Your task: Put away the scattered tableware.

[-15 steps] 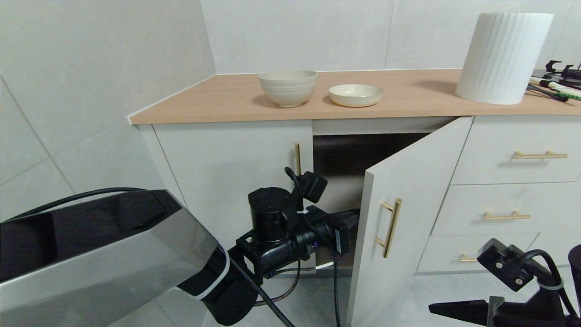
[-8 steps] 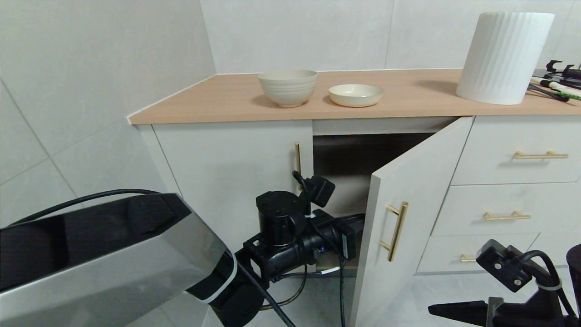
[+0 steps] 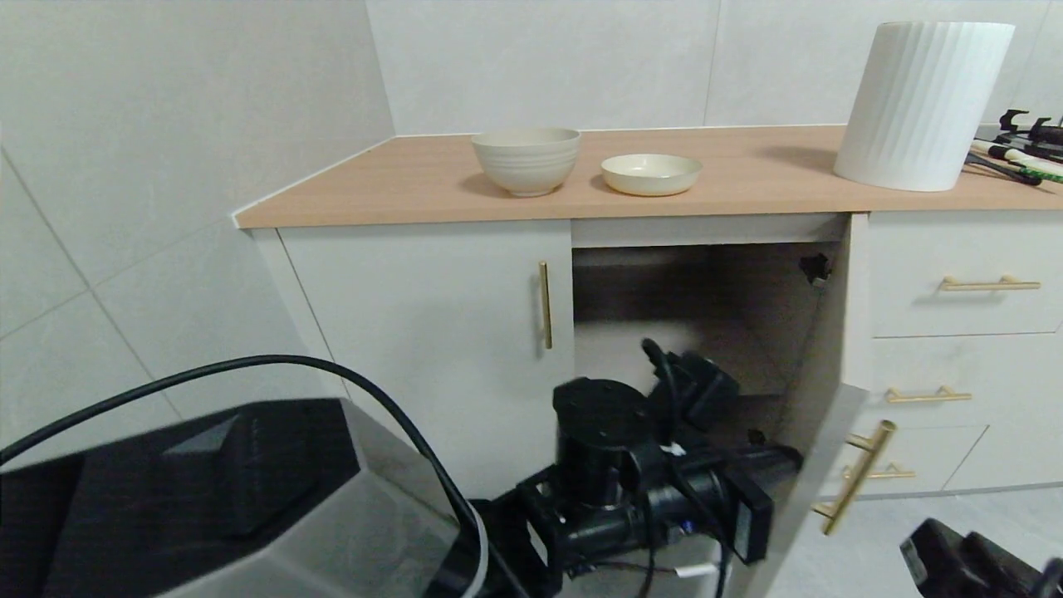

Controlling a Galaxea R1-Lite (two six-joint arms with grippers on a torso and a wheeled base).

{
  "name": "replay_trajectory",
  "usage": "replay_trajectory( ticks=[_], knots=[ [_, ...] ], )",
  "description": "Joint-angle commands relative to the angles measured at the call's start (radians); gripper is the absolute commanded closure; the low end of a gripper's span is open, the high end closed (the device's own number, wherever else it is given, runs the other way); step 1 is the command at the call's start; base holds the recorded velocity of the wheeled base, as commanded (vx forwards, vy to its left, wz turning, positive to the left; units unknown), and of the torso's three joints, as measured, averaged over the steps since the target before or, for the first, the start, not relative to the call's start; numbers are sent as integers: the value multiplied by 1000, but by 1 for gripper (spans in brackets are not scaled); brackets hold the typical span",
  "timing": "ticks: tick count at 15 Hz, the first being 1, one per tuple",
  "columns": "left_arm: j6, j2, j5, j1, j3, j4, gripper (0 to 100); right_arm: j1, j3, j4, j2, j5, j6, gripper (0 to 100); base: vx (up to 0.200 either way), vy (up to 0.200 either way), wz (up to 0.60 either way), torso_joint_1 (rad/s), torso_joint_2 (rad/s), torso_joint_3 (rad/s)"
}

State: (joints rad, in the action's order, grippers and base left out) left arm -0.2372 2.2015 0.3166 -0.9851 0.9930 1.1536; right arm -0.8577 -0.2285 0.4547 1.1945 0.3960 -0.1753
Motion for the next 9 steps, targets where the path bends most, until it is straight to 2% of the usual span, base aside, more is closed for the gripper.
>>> replay_trajectory(
  ticks=[1, 3, 5, 6, 7, 9],
  knots=[
    [27, -34, -4, -83, -2, -15, 100, -29, 38, -2, -75, 37, 31, 0, 0, 0, 0, 0, 0, 0],
    [35, -42, -16, -70, -10, -17, 100, -29, 34, -1, -67, 34, 34, 0, 0, 0, 0, 0, 0, 0],
    [35, -52, -60, -15, -24, -20, 100, -21, 21, 4, -64, 26, 30, 0, 0, 0, 0, 0, 0, 0],
    [35, -78, -63, 25, -51, -23, 100, -12, 6, 1, -59, 14, 27, 0, 0, 0, 0, 0, 0, 0],
    [35, -118, -63, 59, -88, -45, 100, 14, -5, 1, -50, -8, 27, 0, 0, 0, 0, 0, 0, 0],
    [36, -229, -63, 120, -146, -157, 100, 75, -26, 6, -18, -39, 19, 0, 0, 0, 0, 0, 0, 0]
  ],
)
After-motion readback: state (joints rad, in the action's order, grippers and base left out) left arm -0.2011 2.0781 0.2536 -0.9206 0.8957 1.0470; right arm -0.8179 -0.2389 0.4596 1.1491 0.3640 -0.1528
